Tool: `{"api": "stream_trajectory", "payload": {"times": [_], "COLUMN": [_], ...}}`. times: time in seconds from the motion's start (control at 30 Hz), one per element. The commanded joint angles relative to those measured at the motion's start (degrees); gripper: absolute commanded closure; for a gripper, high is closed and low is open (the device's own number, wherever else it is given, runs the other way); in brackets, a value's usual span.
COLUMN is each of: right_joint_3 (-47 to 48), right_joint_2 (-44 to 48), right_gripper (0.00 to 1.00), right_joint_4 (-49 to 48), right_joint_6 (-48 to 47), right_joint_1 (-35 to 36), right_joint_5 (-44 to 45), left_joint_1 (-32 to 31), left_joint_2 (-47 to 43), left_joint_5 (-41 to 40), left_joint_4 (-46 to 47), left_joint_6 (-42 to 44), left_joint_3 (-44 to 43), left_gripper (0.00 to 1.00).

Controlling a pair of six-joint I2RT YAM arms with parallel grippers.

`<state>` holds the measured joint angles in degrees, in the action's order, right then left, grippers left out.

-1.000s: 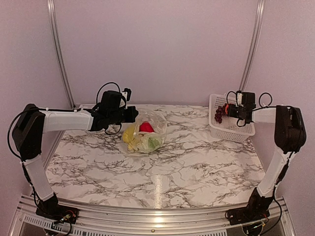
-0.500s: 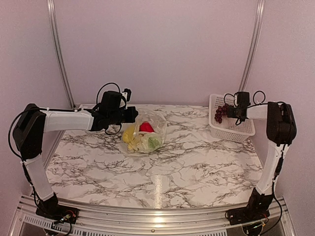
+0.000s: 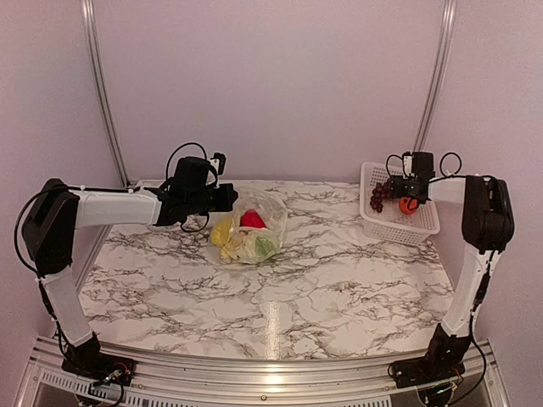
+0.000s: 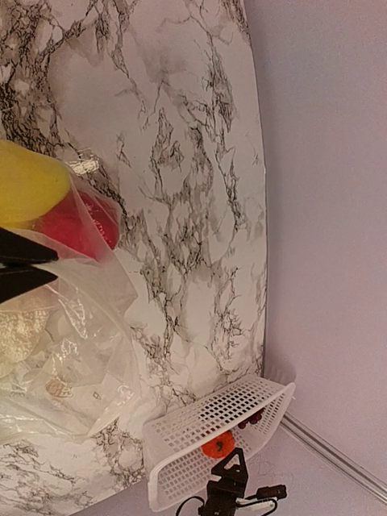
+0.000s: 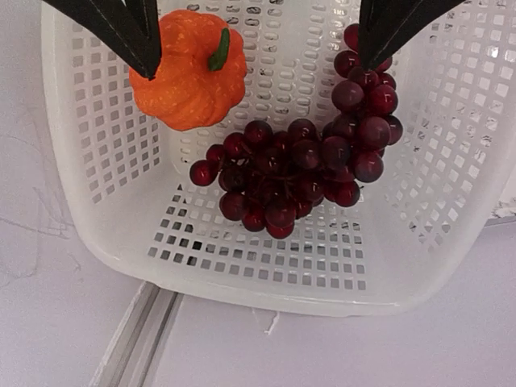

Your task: Open the zip-top bag and remove the fake food

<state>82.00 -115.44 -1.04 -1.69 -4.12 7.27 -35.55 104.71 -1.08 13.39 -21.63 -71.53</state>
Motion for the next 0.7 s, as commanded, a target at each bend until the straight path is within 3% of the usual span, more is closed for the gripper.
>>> {"api": "stream_trajectory", "payload": {"times": [0.0,0.43,0.67], "right_joint_3": [-1.27,-1.84,2.19], "right_joint_2": [7.24,15.4,13.5], "right_gripper": [0.21,0.26,0.31], "right_joint_4": [-0.54,-0.83,3.49], "right_joint_6": [-1.09,-6.95,-8.72], "right_joint_1": [1.69,21.86,31.18], "right_joint_5": [-11.67,-31.15,-33.76], "left_joint_1": [0.31,0.31,0.25], "left_joint_2": [0.33,0.15,0.41], "left_joint_5": [0.1,3.93,7.18], "left_joint_4": [-0.48,1.44,3.46], "left_joint_6": [0.12,0.1,-0.35], "left_joint_3": [-0.51,0.56,1.47], "left_gripper": [1.0,1.0,1.0]}}
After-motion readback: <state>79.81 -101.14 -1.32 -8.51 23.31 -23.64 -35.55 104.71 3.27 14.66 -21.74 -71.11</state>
